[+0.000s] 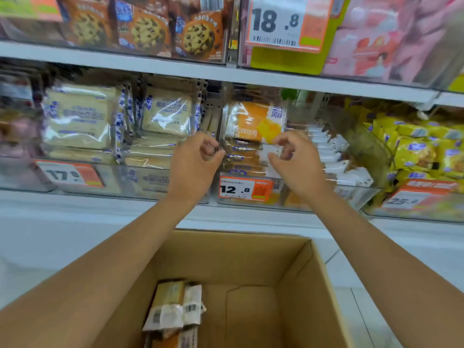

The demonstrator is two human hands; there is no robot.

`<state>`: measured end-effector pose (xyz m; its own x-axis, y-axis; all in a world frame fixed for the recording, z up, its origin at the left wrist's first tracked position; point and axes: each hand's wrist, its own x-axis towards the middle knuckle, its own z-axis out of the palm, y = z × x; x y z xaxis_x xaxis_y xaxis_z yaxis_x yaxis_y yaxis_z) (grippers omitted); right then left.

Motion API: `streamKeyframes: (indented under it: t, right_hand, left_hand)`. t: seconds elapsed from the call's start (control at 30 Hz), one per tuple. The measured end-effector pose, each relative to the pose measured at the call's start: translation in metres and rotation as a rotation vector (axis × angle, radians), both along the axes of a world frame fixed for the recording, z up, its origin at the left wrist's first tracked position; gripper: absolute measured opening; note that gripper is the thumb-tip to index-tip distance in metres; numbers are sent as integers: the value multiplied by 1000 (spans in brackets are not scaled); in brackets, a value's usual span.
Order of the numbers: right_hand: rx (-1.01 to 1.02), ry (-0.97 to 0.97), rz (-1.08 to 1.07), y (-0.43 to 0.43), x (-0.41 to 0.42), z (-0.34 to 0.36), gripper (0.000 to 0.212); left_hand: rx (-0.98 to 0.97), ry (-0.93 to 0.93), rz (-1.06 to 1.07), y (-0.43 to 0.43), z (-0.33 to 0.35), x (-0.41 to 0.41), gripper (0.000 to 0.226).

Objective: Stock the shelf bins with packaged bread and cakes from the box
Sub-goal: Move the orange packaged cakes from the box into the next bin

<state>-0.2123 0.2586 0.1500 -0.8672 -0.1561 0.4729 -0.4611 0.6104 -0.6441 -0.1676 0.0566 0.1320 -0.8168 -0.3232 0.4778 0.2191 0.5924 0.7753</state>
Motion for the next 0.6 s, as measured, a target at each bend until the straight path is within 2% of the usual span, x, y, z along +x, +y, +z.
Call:
streamKeyframes:
  t: [0.13, 0.2, 0.3, 0.4, 0.47, 0.53, 0.6]
  right_hand:
    - [138, 150, -11, -3, 50, -27, 12]
    - [163, 127, 10, -4, 67, -48, 9]
    - [277, -150, 148, -6, 97, -100, 12]
    - [462, -440, 246, -7, 126, -170, 18]
    - [528, -612, 267, -7, 140, -217, 26]
    - [488, -816, 244, -9, 150, -260, 32]
    - [347, -1007, 197, -16, 154, -296, 35]
  left_hand:
    - [-192, 11, -12, 7, -12, 49, 16]
    - [-143, -59, -7, 6, -25, 69, 12]
    - [-3, -354, -42, 3, -68, 98, 9]
    - [-22, -645, -69, -11, -128, 122, 10]
    - [-20, -769, -14, -22, -166, 133, 12]
    - [51, -845, 79, -32, -200, 142, 14]
    - [154, -872, 155, -38, -227, 150, 15]
